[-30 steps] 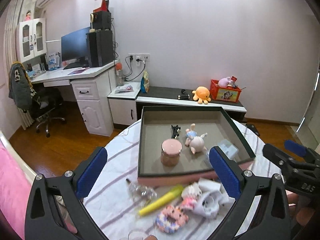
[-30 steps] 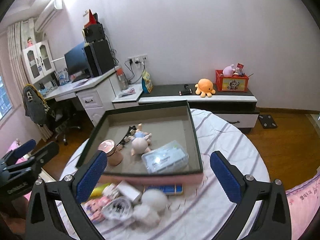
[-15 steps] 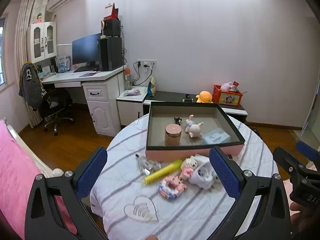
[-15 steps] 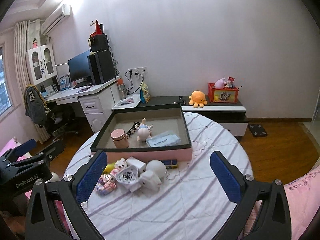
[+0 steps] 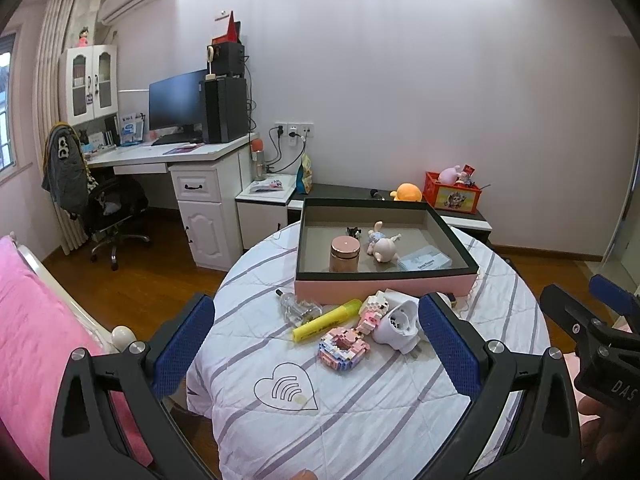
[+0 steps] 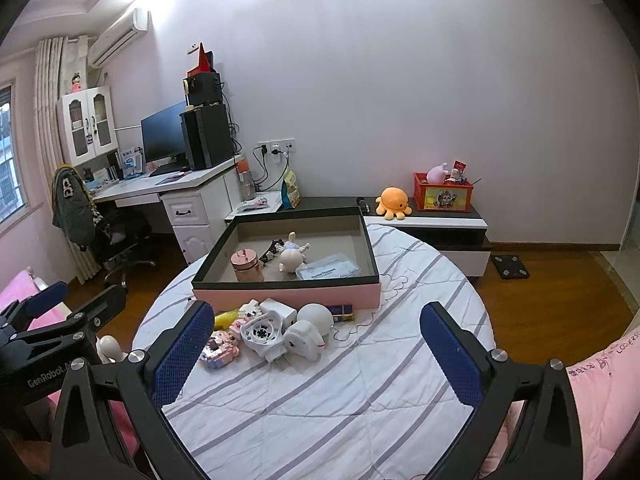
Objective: Organize rigid objects
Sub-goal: 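Withdraw both tools and approach the pixel donut and white toy, then grasp the pink pixel-block donut with the left tool while the right tool grasps the white toy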
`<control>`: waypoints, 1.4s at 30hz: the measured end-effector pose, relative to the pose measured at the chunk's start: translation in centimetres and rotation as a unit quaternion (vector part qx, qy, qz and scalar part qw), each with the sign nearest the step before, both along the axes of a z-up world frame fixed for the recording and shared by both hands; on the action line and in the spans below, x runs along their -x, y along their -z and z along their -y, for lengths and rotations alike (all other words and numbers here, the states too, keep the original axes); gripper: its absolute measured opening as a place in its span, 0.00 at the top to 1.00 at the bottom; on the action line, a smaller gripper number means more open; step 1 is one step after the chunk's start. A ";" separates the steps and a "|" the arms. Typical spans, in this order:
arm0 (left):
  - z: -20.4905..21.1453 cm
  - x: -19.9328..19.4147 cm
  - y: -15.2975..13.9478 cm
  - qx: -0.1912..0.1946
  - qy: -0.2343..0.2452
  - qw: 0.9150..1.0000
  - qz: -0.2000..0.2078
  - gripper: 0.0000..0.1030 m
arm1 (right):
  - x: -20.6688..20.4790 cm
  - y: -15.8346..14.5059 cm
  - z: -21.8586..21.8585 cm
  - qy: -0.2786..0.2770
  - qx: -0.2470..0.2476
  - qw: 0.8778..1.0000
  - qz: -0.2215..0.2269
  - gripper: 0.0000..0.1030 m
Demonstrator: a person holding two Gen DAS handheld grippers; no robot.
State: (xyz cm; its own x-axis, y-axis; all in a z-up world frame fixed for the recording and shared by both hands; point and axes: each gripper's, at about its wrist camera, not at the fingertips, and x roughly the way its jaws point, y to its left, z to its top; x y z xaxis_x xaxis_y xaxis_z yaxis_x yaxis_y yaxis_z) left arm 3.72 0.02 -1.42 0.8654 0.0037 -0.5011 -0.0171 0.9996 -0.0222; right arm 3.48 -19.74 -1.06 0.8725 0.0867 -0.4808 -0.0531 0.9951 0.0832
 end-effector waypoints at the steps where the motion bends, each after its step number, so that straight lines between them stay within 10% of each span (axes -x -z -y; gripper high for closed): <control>1: -0.1 0.2 0.0 0.000 0.000 1.000 0.000 0.00 | 0.0 0.0 -0.1 0.000 0.000 1.000 0.000 0.00; 13: -0.2 0.0 1.5 -0.001 -0.005 1.000 -0.028 0.00 | -0.8 1.2 -0.2 -0.002 0.007 1.000 -0.026 0.00; 36: 1.6 -10.6 14.8 0.009 0.053 0.977 -0.207 0.00 | -9.6 10.8 1.1 -0.009 0.006 0.986 -0.169 0.00; 42: 2.5 -12.7 14.9 0.011 0.067 0.975 -0.212 0.13 | -12.3 11.8 0.2 -0.028 -0.018 0.984 -0.174 0.01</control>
